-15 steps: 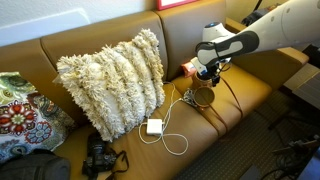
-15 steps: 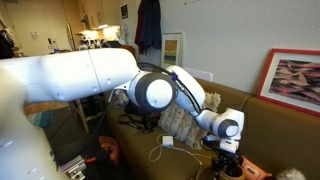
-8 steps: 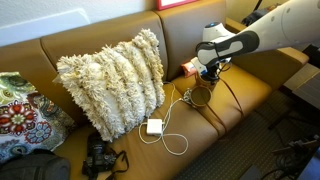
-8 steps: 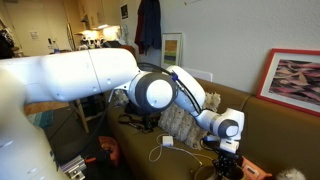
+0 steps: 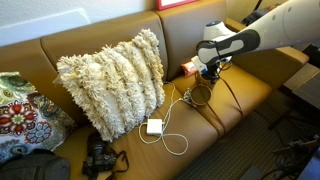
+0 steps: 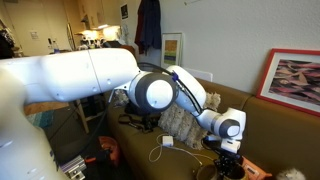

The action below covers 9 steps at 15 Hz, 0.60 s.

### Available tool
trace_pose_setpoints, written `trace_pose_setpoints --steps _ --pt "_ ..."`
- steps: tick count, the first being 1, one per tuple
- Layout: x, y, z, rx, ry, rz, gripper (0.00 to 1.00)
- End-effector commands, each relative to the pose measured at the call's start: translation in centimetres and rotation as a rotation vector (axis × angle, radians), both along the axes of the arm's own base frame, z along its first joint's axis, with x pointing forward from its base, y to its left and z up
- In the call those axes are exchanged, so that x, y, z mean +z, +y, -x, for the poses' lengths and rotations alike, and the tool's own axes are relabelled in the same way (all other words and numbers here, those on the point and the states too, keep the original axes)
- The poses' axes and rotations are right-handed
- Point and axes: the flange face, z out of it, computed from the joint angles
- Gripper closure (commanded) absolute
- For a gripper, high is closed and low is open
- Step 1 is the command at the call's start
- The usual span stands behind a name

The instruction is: Move the bag to the right

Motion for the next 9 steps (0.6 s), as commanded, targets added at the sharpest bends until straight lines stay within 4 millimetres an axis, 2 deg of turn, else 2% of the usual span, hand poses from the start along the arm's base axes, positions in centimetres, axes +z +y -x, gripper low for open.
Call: trace_pose_setpoints --steps 1,6,9 --pt "2.7 -1.9 -1.7 -0.04 -0.063 -0.035 0.97" --pt "9.4 -3.8 -5.6 -0.042 -0.202 -0.035 0.97" --pt "12.5 -5.3 -6.7 -0.058 -0.257 -0.01 0.97"
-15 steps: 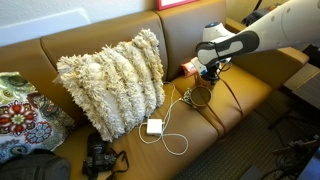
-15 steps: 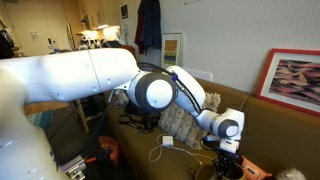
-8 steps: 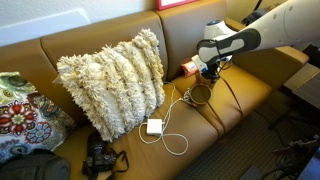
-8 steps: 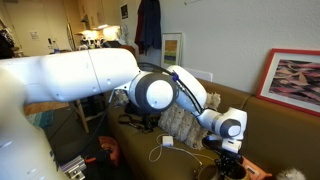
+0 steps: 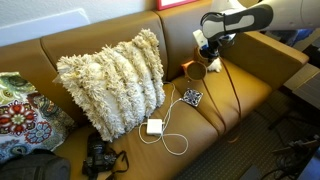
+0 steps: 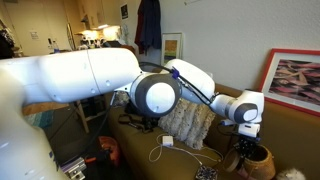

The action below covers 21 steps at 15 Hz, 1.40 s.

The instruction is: Move the bag to the right

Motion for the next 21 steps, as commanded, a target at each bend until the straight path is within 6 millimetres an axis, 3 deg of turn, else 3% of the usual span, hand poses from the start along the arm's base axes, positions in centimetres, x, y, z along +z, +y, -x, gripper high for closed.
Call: trace_pose_setpoints --steps 1,5,11,14,21 --pt "3.4 -2.3 -0.8 -0.028 -0.038 -0.011 0.97" --pt "3.6 -6.6 0.6 -0.113 -0.034 0.009 0.97" --pt "2.8 -14.3 4.4 -0.274 -0.011 0.011 0.97" --pt "2.1 -17.1 6.3 -0.341 0.002 0.002 0.97" --pt "-1.9 -19.9 10.4 -0.454 0.08 -0.035 0.97"
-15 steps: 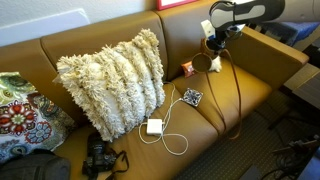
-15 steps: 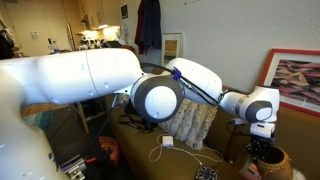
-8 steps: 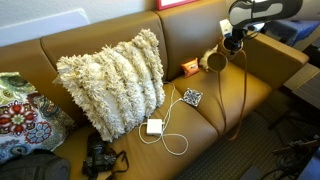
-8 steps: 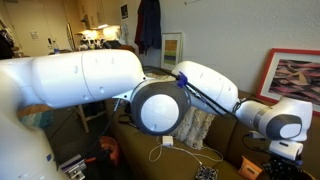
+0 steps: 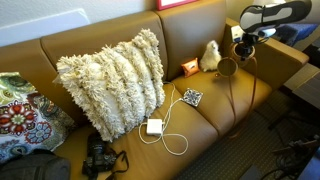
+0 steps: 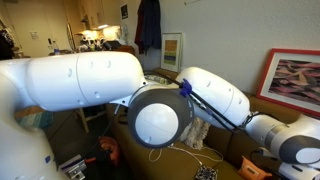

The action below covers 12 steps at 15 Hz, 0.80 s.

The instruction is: Move the bag to the right

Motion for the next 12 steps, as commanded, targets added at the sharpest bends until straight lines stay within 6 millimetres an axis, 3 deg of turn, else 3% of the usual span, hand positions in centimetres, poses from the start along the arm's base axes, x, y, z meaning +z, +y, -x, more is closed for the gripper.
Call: trace_pose_setpoints --steps 1,7,12 --pt "-2.1 -0.4 1.8 -0.059 0.037 -0.047 0.97" --pt "-5.2 0.0 4.0 -0.105 0.092 -0.1 0.97" --pt "-6.3 0.2 4.8 -0.119 0.114 -0.123 0.97"
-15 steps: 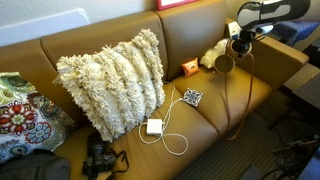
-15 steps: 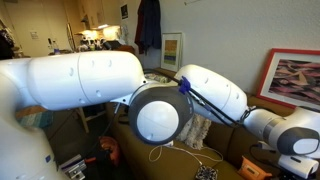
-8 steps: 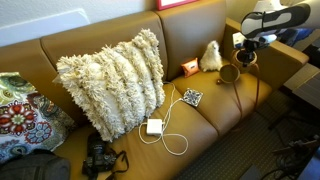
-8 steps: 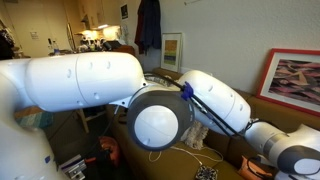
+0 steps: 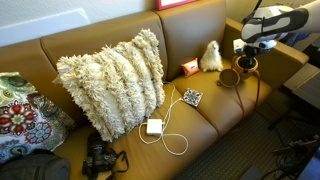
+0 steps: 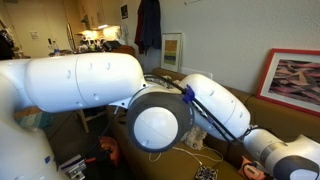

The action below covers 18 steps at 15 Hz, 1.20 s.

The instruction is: Move the bag to the right

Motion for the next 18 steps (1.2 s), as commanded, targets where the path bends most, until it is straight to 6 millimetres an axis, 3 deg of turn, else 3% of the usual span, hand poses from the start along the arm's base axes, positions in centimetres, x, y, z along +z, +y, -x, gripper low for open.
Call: trace_pose_setpoints --steps 1,6,7,8,11,12,18 --pt "-1.14 0.36 0.86 -0.032 0.012 -0.048 0.97" --pt "-1.86 0.99 1.26 -0.025 0.025 -0.091 0.97" --pt "-1.92 1.13 1.17 -0.027 0.018 -0.096 0.61" --pt "-1.12 0.5 0.88 -0.019 0.028 -0.04 0.84" --pt "-1.5 1.15 0.78 -0.022 0.026 -0.061 0.64" --pt "-1.53 1.2 0.77 -0.022 0.026 -0.062 0.61" --pt "-1.55 1.2 0.79 -0.022 0.026 -0.063 0.61"
